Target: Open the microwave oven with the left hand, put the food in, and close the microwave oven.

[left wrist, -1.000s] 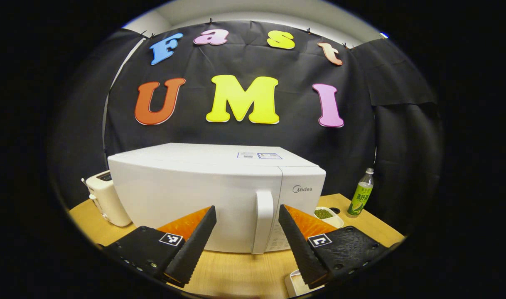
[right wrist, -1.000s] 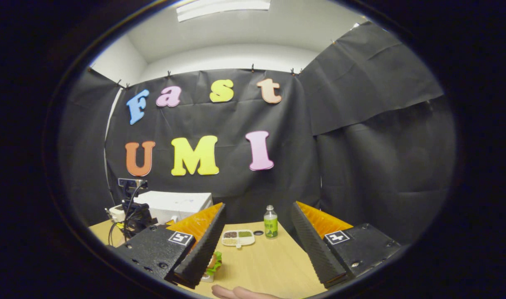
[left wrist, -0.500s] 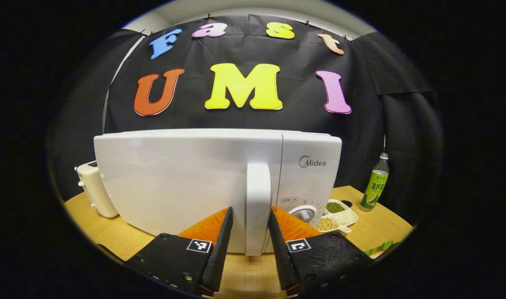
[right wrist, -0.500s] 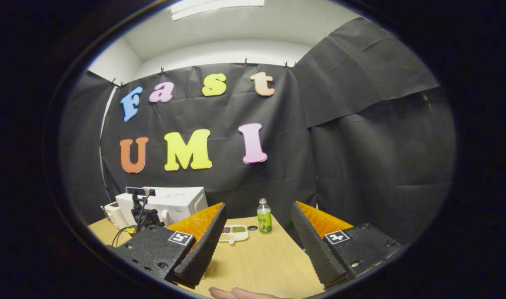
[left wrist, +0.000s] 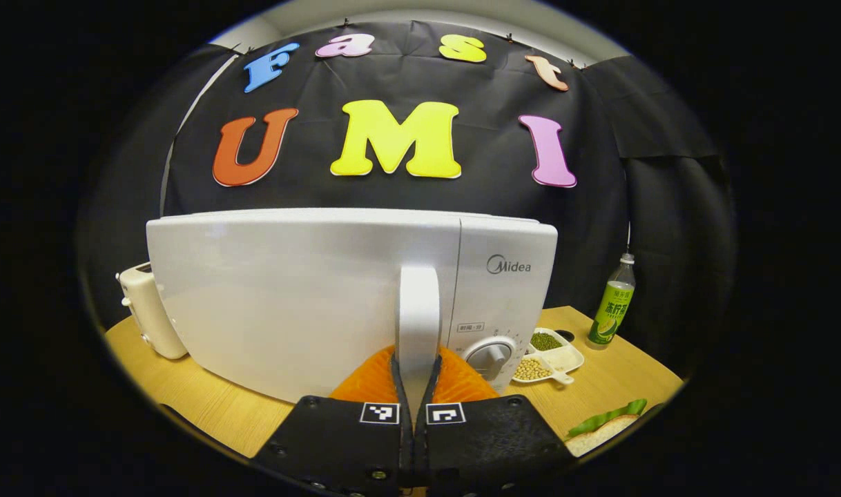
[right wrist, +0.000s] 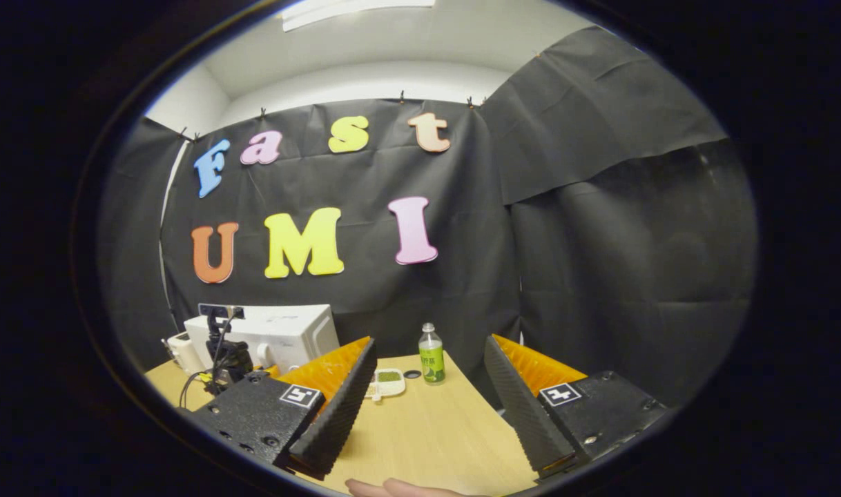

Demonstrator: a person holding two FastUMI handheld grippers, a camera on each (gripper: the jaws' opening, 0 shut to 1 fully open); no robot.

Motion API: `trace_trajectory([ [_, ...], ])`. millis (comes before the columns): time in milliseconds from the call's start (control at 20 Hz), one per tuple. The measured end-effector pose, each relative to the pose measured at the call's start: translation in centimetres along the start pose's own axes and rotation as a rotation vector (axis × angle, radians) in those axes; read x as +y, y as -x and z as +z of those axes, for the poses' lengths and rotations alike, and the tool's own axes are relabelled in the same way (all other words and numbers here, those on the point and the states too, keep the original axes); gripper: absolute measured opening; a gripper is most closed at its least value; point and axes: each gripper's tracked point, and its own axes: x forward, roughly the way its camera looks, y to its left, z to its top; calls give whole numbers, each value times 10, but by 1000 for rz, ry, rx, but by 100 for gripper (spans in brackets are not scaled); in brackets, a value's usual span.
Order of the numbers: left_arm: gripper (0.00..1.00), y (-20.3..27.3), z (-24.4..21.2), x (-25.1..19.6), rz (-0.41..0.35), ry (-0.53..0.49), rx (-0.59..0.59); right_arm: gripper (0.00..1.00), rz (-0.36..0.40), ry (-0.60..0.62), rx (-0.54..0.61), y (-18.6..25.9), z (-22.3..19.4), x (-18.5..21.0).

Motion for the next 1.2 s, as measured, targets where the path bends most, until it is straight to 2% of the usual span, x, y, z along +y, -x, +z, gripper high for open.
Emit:
trace_trajectory([
  [50, 0, 1, 2, 0, 3, -22, -10, 100, -3, 3, -3, 0, 0, -1],
  [100, 0, 1, 0, 0, -1, -27, -5, 91, -5, 6, -5, 0, 1, -1],
  [150, 0, 6, -1, 0, -8, -13, -8, 91, -3, 7, -7, 1, 1, 0],
  [200, 0, 15, -3, -1, -8, -3, -3, 100, 1, 6, -8, 2, 1, 1],
  [250, 0, 27, -3, 1, -15, -14, -19, 91, 3, 5, -6, 2, 0, 2],
  [300, 0, 40, -3, 3, -35, -31, -41, 91, 3, 3, -4, 2, 0, 2],
  [450, 0, 76, -13, 8, -104, 0, -45, 91, 8, 5, 8, 4, -7, 7],
  [600, 0, 108, -18, 21, -125, -16, -49, 91, 18, -5, 36, 9, -17, 18],
  [650, 0, 117, -20, 26, -136, -10, -51, 100, 22, -4, 38, 13, -18, 23],
  [700, 0, 128, -22, 31, -148, 1, -54, 91, 24, 2, 35, 16, -17, 26],
  [750, 0, 138, -24, 35, -159, 0, -56, 91, 27, 10, 30, 21, -17, 31],
  [800, 0, 149, -26, 42, -165, -12, -65, 100, 31, 19, 26, 25, -17, 35],
  [850, 0, 159, -27, 49, -165, -21, -69, 91, 37, 26, 25, 30, -18, 40],
  [1050, 0, 191, -32, 77, -171, -21, -84, 91, 62, 40, 32, 41, -20, 58],
  [1200, 7, 216, -38, 104, -153, -15, -72, 91, 80, 34, 46, 44, -22, 72],
])
